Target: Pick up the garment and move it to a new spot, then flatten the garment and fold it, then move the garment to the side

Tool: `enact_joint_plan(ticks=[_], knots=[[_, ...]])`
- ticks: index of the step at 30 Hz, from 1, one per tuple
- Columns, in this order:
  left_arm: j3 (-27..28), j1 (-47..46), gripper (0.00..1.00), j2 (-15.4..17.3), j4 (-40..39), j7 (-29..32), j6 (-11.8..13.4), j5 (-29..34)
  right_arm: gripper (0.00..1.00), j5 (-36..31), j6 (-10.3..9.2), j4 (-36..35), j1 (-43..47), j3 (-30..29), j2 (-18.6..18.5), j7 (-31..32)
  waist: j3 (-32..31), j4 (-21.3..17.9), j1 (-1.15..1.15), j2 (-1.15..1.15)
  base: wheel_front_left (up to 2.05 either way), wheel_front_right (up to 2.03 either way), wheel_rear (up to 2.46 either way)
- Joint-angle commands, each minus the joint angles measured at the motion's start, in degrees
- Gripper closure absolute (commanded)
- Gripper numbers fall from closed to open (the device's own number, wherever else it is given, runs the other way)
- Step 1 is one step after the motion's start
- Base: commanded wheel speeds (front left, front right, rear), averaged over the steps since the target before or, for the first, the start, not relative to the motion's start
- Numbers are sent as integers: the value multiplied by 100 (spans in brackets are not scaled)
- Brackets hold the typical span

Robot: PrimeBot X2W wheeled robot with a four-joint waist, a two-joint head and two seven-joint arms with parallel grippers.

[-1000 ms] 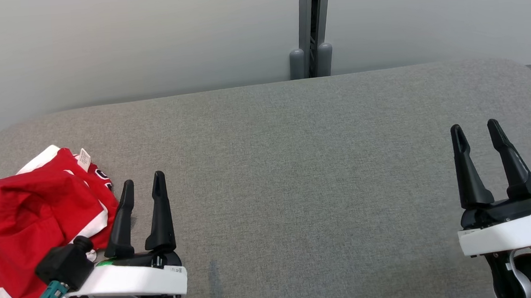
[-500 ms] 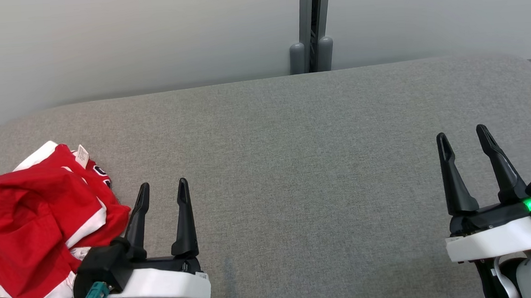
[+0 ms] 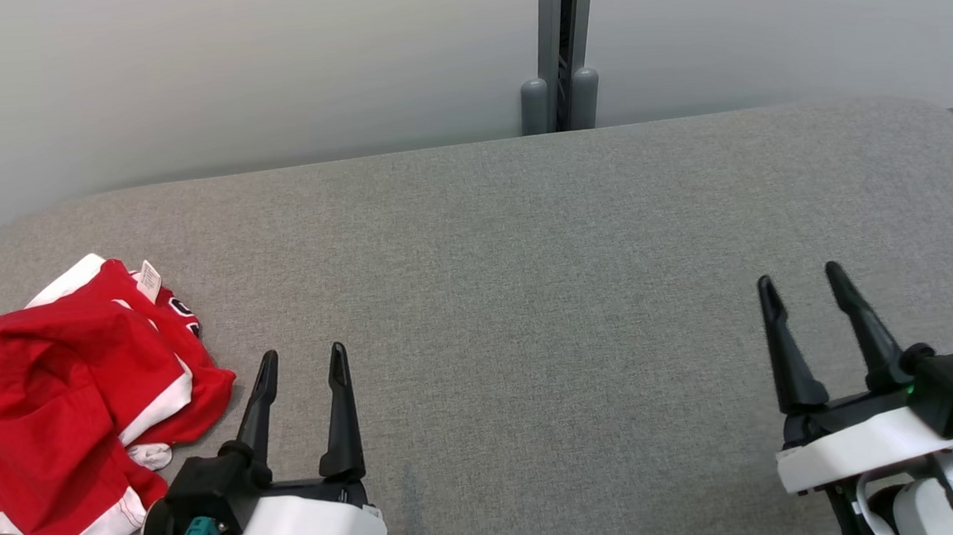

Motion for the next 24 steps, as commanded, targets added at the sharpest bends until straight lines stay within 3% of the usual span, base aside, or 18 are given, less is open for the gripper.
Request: enact_joint_plan(ticks=[1,24], knots=[[-17,20,0,26,42,-44,-20,33,0,-101,0,40,-71,47,-11,-62,0,-3,0,0,0,0,0],[-55,-55,0,32,321,-184,-12,397,0,-459,0,359,-219,37,55,-233,88,-47,0,0,0,0,0]])
